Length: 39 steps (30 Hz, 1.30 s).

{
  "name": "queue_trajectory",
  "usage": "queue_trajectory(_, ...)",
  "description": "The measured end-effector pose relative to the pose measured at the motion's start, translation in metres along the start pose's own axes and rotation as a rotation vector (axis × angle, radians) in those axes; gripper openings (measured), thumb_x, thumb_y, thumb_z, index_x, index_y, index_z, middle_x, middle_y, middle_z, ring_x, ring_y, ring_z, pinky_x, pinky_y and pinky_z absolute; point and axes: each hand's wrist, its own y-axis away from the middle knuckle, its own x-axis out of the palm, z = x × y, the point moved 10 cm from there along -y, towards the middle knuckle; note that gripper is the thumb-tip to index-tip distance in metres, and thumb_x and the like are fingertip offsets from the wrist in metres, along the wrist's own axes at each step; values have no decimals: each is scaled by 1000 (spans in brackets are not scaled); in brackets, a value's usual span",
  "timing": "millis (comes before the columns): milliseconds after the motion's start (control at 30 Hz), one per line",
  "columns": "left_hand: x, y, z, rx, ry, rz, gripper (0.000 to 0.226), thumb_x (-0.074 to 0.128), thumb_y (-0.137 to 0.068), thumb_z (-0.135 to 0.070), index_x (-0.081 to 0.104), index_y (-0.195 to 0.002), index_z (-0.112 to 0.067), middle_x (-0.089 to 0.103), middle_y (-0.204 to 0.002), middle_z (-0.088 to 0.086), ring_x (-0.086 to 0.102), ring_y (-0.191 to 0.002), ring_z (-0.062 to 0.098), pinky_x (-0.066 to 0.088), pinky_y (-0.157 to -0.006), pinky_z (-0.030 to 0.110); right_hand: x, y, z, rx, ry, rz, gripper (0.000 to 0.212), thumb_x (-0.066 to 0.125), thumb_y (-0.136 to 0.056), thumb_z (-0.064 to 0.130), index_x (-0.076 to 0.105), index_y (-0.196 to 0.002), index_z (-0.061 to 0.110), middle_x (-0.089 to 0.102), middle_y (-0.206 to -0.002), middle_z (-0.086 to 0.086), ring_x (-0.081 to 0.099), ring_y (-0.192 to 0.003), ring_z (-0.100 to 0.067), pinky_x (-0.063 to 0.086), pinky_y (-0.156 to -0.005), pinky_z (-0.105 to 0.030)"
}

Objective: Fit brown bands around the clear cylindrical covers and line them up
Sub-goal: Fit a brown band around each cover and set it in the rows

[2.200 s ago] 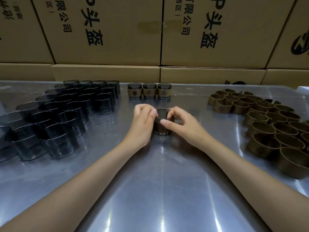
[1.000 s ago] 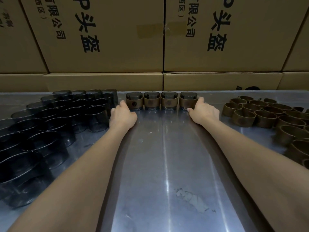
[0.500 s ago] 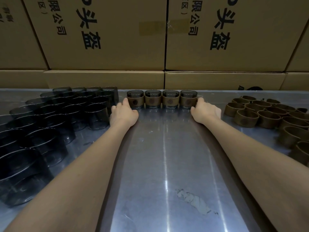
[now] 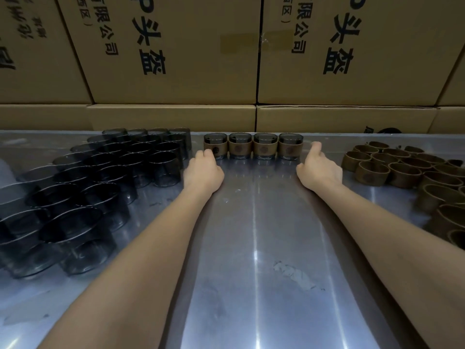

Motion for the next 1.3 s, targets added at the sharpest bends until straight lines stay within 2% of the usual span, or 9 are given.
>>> queue_trajectory(200, -28, 66, -11, 117, -65, -26, 30, 41, -97, -17, 57, -121, -9, 52, -125, 12, 51, -113, 32, 43, -87, 40, -16, 50, 3, -121, 68, 54, 31, 38, -100, 26, 52, -125, 14, 52, -129, -12, 54, -113, -34, 38, -80, -37)
queue_trajectory(300, -45, 112, -13, 154, -211, -85, 31, 41, -94, -25, 58, -118, -13, 50, -127, 7, 44, -119, 28, 29, -107, 48, -26, 82, 5, -202, 49, 42, 28, 37, -101, 26, 55, -120, 17, 56, -124, -9, 56, -106, -31, 42, -79, -36)
queue_trajectory(400, -56, 150, -2, 98, -330, -45, 39, 39, -93, -39, 51, -124, -18, 32, -146, 6, 20, -139, 31, 8, -110, 68, -34, 112, 4, -246, 25, 18, 25, 38, -100, 28, 56, -116, 19, 59, -119, -5, 58, -101, -27, 43, -74, -34)
queue_trajectory(533, -78, 169, 20, 12, -570, -60, 56, 33, -93, -54, 34, -139, -21, 2, -154, 6, -2, -141, 36, 6, -104, 75, -41, 138, 3, -291, 2, 15, 25, 40, -100, 28, 56, -117, 21, 60, -120, -2, 58, -101, -25, 46, -77, -35)
queue_trajectory(667, -93, 164, 38, -88, -545, -56, 55, 41, -94, -52, 33, -138, -21, -2, -150, 4, 17, -129, 32, 34, -93, 56, -44, 140, 2, -281, -12, 46, 25, 41, -100, 31, 55, -119, 23, 57, -122, -1, 58, -103, -24, 39, -72, -30)
queue_trajectory(800, -96, 166, 20, 2, -557, -127, 38, 46, -94, -41, 45, -125, -20, 6, -143, 4, 27, -112, 27, 26, -72, 40, -42, 137, 3, -280, -6, 55, 24, 41, -100, 32, 54, -118, 23, 56, -121, -1, 57, -102, -24, 35, -72, -29)
queue_trajectory(1100, -86, 207, -90, 708, -111, -318, 56, 69, -76, -23, 53, -129, -12, 46, -134, 13, 53, -101, 32, 47, -76, 43, -41, 138, 9, -330, -26, 61, 22, 43, -98, 36, 54, -116, 27, 57, -118, 3, 56, -102, -20, 37, -72, -30)
queue_trajectory(1200, -78, 194, -74, 584, 68, -246, 81, 64, -83, -37, 18, -147, -18, 15, -146, 1, 27, -134, 25, 25, -113, 46, -38, 149, 28, -472, -135, 137, 27, 48, -94, 45, 55, -117, 31, 59, -117, 11, 54, -108, -12, 41, -79, -30)
queue_trajectory(1300, -51, 166, -33, 203, 418, 40, 92, 67, -82, -50, 12, -150, -22, 23, -153, -1, 31, -138, 19, 29, -106, 27, -35, 159, 42, -558, -226, 213, 40, 49, -91, 50, 54, -127, 34, 58, -124, 16, 47, -113, -6, 38, -81, -28)
